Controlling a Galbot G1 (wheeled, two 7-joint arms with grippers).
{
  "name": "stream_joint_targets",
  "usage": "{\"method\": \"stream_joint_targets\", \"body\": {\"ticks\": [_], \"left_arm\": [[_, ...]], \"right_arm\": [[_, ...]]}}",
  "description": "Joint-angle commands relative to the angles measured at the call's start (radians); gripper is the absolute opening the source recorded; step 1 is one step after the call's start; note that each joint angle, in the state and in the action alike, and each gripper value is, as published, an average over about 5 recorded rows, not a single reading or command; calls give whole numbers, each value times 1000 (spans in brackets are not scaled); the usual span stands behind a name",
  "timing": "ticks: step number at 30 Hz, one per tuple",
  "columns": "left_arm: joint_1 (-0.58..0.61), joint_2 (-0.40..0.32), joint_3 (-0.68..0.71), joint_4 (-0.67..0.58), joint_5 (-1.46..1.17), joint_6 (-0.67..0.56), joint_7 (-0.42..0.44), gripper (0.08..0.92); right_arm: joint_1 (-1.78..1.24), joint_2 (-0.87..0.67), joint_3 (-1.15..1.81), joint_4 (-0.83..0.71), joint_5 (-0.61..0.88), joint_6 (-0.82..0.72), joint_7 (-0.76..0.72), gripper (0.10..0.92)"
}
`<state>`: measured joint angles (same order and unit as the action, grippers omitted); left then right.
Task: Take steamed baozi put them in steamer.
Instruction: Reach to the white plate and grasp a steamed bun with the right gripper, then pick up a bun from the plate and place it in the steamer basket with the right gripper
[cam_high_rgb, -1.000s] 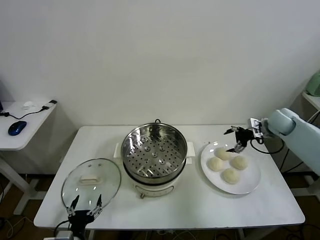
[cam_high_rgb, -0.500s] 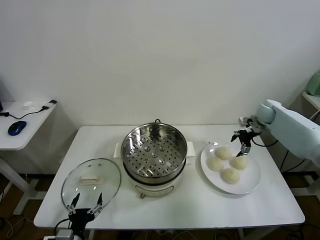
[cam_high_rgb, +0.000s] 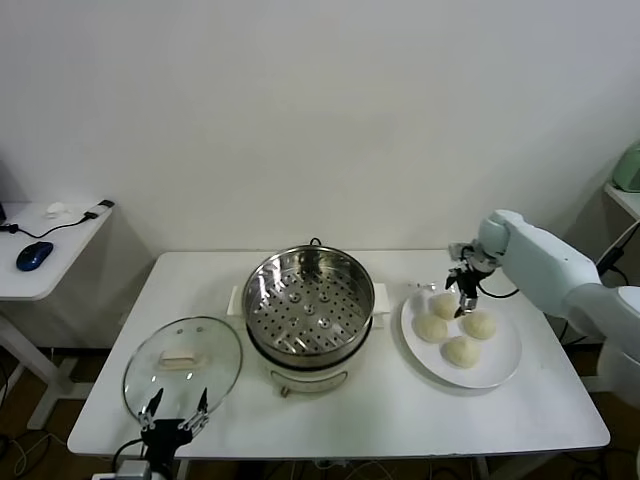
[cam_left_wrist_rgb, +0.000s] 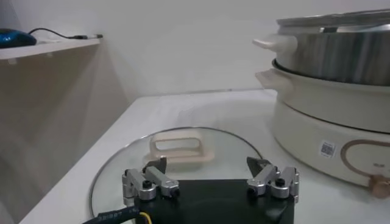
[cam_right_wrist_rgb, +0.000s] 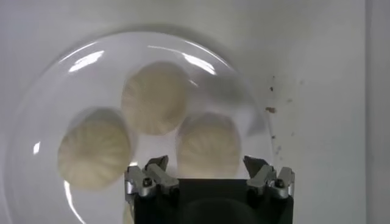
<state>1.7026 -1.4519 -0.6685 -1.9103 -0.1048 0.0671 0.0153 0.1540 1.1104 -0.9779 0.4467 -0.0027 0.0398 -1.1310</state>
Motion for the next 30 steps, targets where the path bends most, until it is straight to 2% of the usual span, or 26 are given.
{"method": "stream_joint_targets", "body": {"ticks": [1, 6, 13, 18, 22, 26, 30], "left_arm": [[0, -1, 1, 2, 1, -2, 0, 823], [-1, -1, 6, 6, 2, -4, -1, 823], [0, -1, 8, 9, 3, -6, -3, 823], [1, -1, 7, 14, 6, -8, -7, 823], [5, -1, 5, 7, 7, -6, -8, 823], [8, -4, 4, 0, 14, -6, -8, 823], [13, -7, 11, -6, 24, -6, -8, 823]], "right_arm": [[-17, 58, 22, -78, -67, -3, 10, 822], [-20, 70, 38, -98, -75, -6, 14, 799], [-18, 72, 39, -96, -97, -16, 10, 681], [-8, 65, 37, -73, -85, -21, 13, 642], [82, -3, -56, 61, 13, -42, 4, 637], [318, -70, -281, 280, 174, -37, -21, 636], [605, -42, -451, 448, 359, 21, -53, 636]]}}
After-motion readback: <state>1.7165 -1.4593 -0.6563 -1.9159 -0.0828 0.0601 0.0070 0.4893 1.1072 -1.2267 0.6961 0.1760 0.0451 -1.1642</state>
